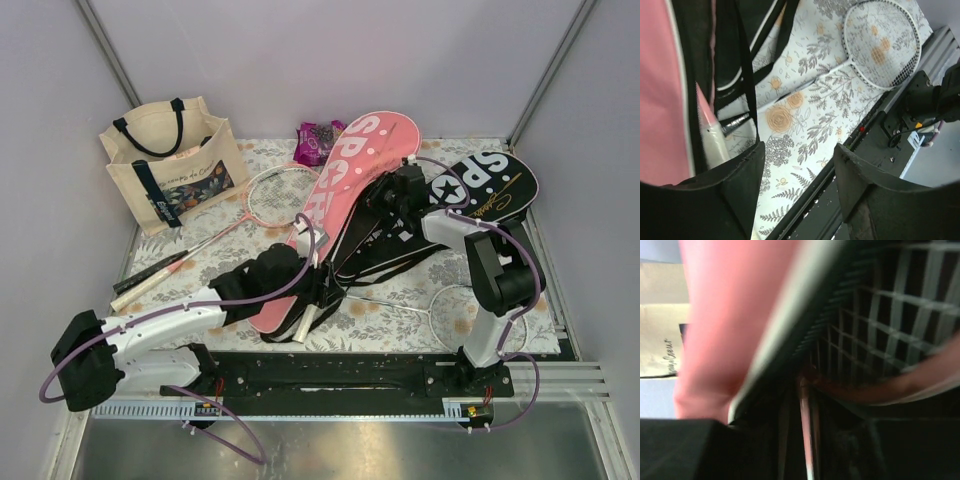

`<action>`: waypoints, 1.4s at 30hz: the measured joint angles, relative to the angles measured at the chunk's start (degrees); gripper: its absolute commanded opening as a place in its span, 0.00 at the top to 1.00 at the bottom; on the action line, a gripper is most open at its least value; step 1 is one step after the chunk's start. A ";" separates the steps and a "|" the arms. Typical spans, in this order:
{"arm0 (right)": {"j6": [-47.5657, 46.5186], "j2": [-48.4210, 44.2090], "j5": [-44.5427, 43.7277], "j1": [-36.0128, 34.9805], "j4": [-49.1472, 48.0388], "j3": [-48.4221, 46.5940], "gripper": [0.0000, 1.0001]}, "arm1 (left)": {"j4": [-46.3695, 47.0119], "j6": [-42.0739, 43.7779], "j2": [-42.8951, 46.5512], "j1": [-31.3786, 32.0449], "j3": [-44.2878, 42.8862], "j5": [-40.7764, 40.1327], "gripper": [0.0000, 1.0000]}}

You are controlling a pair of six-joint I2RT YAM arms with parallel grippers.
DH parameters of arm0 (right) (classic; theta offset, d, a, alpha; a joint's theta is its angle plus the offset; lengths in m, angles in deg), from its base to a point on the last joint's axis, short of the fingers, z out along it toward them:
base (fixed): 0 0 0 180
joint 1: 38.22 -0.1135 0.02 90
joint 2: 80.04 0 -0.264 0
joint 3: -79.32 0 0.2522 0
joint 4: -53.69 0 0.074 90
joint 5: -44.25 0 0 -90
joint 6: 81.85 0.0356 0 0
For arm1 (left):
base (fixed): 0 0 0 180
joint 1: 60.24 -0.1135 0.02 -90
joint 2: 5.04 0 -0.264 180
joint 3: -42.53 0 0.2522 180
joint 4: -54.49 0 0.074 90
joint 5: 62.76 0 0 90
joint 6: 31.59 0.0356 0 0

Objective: Pack up the badminton gear
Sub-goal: Place the racket in the racket bag.

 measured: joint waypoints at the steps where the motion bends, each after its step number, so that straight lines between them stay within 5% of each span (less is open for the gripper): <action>1: -0.57 -0.33 -0.13 0.13 0.76 0.09 0.55 | -1.53 0.92 0.00 0.00 -1.25 -0.72 0.38; 7: -3.17 -1.79 0.28 0.26 5.22 0.20 0.46 | -10.08 5.53 1.73 -1.16 -7.72 -7.23 0.36; 14: -5.68 -8.52 0.13 0.26 10.45 1.49 0.51 | -20.09 11.26 1.77 -15.54 -14.05 -11.47 0.36; 18: -4.72 -8.87 1.29 0.26 8.35 2.14 0.51 | -22.97 13.88 1.75 -18.21 -14.16 -9.86 0.33; 28: -3.58 -8.74 5.11 -4.33 2.95 12.94 0.54 | -21.44 14.80 1.73 -11.37 -7.32 -3.80 0.28; 42: -0.98 -10.95 6.45 -9.92 -3.37 21.11 0.59 | -19.69 15.96 -3.48 -1.42 -5.33 -17.22 0.30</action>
